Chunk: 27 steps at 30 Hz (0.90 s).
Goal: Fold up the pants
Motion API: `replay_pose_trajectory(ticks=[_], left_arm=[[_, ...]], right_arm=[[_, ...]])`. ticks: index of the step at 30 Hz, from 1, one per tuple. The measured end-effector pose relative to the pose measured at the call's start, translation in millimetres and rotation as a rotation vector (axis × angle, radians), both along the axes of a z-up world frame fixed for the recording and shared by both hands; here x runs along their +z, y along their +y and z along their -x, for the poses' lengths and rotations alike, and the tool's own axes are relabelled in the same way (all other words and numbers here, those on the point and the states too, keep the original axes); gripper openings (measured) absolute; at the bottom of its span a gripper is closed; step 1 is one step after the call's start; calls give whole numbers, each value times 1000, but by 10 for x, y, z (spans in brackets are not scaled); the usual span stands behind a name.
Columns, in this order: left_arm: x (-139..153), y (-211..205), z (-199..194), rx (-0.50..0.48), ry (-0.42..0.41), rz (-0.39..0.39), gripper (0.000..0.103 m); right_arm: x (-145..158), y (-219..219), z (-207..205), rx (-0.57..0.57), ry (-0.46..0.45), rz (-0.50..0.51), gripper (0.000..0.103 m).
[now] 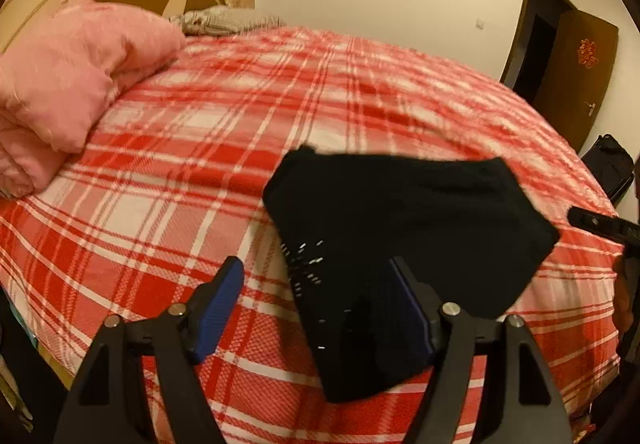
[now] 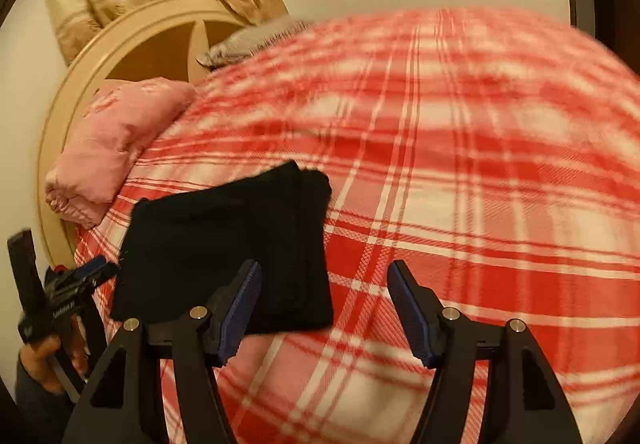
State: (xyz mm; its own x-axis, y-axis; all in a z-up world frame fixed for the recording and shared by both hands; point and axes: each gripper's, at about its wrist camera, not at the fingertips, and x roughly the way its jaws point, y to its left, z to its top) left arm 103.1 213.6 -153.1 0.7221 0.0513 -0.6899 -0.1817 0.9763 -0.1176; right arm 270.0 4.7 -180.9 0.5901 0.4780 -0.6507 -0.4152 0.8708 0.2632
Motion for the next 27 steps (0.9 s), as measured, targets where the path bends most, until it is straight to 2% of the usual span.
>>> replay_pose_trajectory(ticks=[5,8,11,15,27], left_arm=[[315,-201,120,-23,-76,-25,80],[493,-311,201,-35,-121,-24,82],[635,-392,273,-44,-157,-30,85],[788,-506,371,-61,-199,-41,89],[822,-595,411,-69,-210,-68,89]], right_arm=[[359,-189,578,-12,-163,76,67],[534,-313,861,-37,-236,84,67],[647,-410,1028,-45,-270,48,68],[781,-408,1144,-47,-328,72,69],[866,-455,1266,-48,-372,56,69]])
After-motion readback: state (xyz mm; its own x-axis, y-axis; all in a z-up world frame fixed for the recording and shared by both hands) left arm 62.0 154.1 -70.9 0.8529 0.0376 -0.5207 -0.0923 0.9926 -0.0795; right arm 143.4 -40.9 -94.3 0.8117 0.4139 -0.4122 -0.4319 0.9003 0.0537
